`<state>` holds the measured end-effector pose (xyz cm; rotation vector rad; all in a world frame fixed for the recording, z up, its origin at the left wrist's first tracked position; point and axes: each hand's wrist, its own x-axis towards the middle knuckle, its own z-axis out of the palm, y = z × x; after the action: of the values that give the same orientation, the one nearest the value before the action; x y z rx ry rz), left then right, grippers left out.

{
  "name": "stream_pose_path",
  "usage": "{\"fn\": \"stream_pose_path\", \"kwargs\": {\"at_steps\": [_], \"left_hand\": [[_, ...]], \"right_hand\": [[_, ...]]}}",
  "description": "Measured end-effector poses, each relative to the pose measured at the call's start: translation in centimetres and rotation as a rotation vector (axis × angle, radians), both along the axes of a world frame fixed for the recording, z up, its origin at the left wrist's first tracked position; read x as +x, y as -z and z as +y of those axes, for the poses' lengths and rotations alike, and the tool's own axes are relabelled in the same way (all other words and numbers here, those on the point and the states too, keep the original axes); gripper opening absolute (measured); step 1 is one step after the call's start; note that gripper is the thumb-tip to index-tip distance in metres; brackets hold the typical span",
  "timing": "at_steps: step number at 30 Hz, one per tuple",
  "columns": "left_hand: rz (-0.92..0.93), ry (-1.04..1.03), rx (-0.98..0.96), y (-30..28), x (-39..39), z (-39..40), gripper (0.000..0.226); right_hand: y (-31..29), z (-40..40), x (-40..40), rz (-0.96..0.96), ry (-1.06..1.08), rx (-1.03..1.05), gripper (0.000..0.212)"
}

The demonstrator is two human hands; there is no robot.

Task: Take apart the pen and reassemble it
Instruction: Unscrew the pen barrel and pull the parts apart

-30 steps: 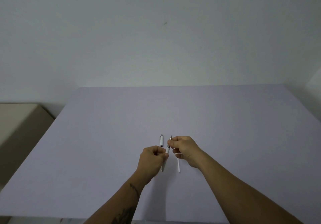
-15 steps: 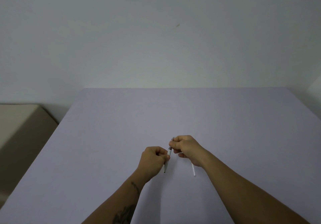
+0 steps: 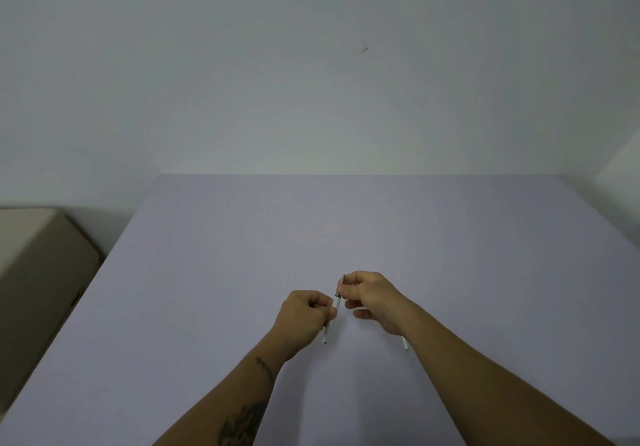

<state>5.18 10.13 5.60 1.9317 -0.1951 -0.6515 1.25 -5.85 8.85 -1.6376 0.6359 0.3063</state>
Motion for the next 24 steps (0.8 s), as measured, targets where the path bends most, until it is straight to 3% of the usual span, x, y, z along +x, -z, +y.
{"fn": "stream_pose_path", "kwargs": {"at_steps": [4, 9, 17, 24], "left_hand": [[-0.003, -0.001, -0.005, -0.5, 0.5, -0.1, 0.006], [-0.025, -0.002, 0.006, -0.5, 1.0, -0.3, 0.006], [-0.036, 0.003, 0.015, -0.8, 1.1, -1.0, 0.006], [-0.036, 0.005, 0.030, -0.7, 1.3, -0.6, 0.008]], "right_hand": [[-0.1, 0.3, 0.7, -0.040, 0.047, -0.025, 0.009], [-0.8, 0.1, 0.9, -0.019, 0.019, -0.009, 0.025], [-0.3, -0.2, 1.2, -0.016, 0.050, 0.011, 0.008], [-0.8, -0.1, 1.3, -0.007, -0.005, 0.065, 0.026]]}}
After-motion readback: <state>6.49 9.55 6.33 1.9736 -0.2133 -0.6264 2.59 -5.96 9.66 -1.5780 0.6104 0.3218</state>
